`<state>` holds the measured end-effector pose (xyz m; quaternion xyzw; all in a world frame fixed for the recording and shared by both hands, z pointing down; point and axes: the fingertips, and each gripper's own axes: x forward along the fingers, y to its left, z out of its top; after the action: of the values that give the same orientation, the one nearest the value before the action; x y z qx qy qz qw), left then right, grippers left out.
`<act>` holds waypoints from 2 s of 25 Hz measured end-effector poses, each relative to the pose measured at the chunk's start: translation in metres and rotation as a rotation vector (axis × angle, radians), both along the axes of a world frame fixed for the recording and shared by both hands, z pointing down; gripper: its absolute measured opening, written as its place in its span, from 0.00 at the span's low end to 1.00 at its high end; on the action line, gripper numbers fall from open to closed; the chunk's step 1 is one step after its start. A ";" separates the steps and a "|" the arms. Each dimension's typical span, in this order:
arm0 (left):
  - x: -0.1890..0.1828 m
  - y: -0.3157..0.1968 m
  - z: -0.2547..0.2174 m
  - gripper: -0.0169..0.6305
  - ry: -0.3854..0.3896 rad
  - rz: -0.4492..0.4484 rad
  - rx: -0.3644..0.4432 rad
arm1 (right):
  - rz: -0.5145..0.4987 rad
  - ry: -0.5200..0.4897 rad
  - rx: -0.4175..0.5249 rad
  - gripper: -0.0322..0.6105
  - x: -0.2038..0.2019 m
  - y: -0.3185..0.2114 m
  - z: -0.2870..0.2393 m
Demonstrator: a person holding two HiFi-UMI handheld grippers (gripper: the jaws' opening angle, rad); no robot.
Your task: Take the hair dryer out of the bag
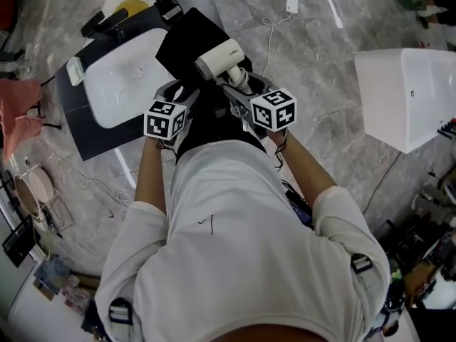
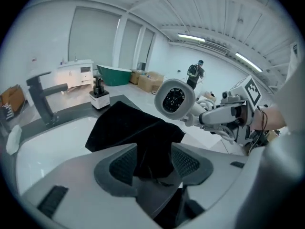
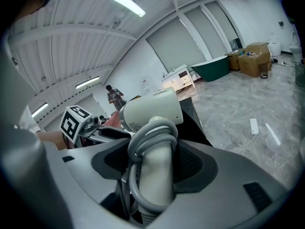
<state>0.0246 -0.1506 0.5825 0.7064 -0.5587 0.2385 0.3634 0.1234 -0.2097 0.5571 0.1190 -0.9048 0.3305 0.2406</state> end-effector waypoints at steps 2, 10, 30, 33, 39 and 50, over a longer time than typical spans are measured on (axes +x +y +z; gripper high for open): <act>-0.007 0.011 -0.006 0.38 0.002 -0.044 0.007 | -0.021 -0.011 -0.004 0.48 -0.008 0.004 -0.002; -0.059 0.075 -0.001 0.09 -0.050 -0.286 0.037 | -0.141 -0.024 0.011 0.48 -0.051 0.037 0.003; -0.182 0.317 -0.020 0.06 -0.068 -0.771 0.134 | -0.464 0.015 -0.003 0.48 -0.205 0.234 -0.005; -0.194 0.361 -0.017 0.06 -0.065 -0.806 0.132 | -0.494 0.023 -0.015 0.48 -0.228 0.275 0.001; -0.216 0.437 -0.014 0.06 -0.058 -0.856 0.130 | -0.510 0.034 -0.094 0.48 -0.268 0.352 0.010; -0.261 0.485 -0.004 0.06 -0.045 -1.015 0.144 | -0.505 0.090 -0.141 0.48 -0.335 0.394 0.021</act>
<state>-0.2364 0.3345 0.5789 0.3643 -0.8538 0.0080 0.3719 -0.2116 0.1840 0.5778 -0.1132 -0.8690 0.3165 0.3632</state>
